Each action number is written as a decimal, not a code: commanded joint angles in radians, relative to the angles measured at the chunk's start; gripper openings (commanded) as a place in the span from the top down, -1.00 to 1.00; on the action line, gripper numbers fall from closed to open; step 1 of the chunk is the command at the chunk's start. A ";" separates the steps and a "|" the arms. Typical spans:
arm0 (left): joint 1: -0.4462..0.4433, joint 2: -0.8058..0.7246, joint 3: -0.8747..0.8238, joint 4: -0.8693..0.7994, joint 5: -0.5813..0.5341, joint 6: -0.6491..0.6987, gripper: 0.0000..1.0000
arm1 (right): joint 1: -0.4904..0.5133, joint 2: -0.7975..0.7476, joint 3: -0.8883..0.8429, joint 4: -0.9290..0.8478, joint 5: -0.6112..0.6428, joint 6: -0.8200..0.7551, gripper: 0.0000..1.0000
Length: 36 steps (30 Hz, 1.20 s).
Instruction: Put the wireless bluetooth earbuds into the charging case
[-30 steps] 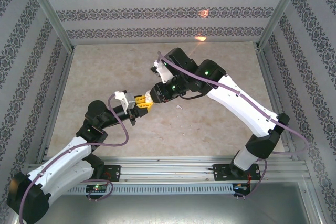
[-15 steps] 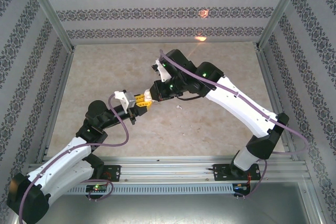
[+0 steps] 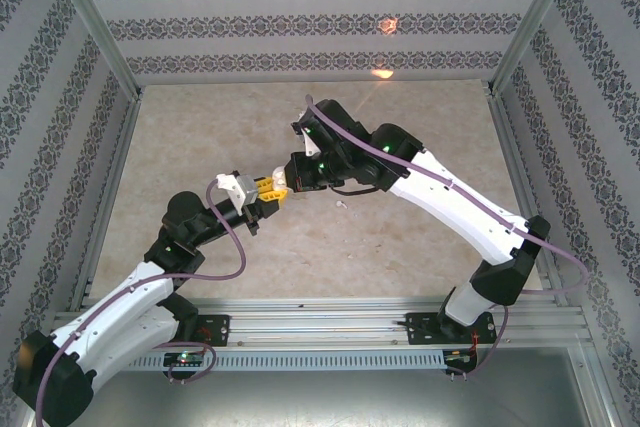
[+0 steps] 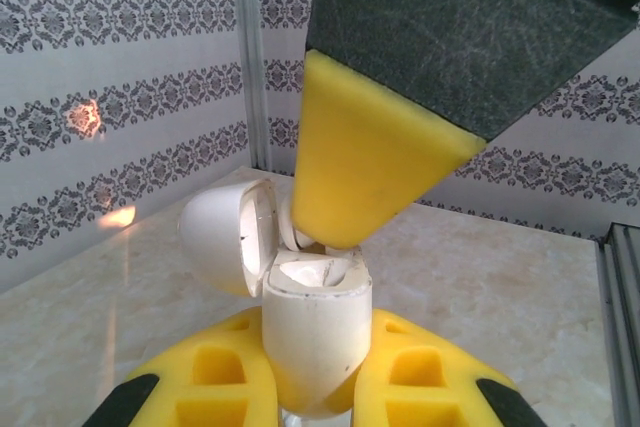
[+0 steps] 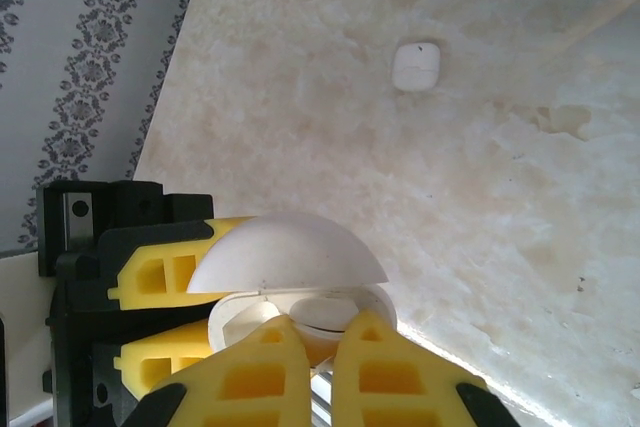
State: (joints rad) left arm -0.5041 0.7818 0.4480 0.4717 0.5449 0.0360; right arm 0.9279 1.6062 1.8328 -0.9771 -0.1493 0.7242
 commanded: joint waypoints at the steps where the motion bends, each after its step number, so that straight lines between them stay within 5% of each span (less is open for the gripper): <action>1: -0.007 -0.030 0.012 0.068 -0.001 0.033 1.00 | 0.014 -0.011 -0.019 -0.003 0.038 0.039 0.92; 6: -0.007 -0.031 0.012 0.065 -0.001 0.033 1.00 | 0.022 -0.010 0.001 0.000 0.031 0.044 0.45; 13: -0.007 -0.032 0.008 0.071 0.011 0.022 1.00 | 0.017 -0.060 0.031 -0.003 0.044 0.029 0.25; 23: -0.007 -0.025 -0.006 0.105 0.043 -0.018 1.00 | -0.060 -0.138 0.031 -0.039 0.041 -0.046 0.15; 36: -0.006 -0.032 -0.027 0.029 0.060 -0.057 1.00 | -0.323 -0.043 -0.390 0.157 -0.072 -0.276 0.20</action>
State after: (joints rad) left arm -0.5041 0.7639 0.4370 0.5087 0.5831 0.0093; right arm 0.6201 1.5116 1.5021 -0.8959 -0.1970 0.5373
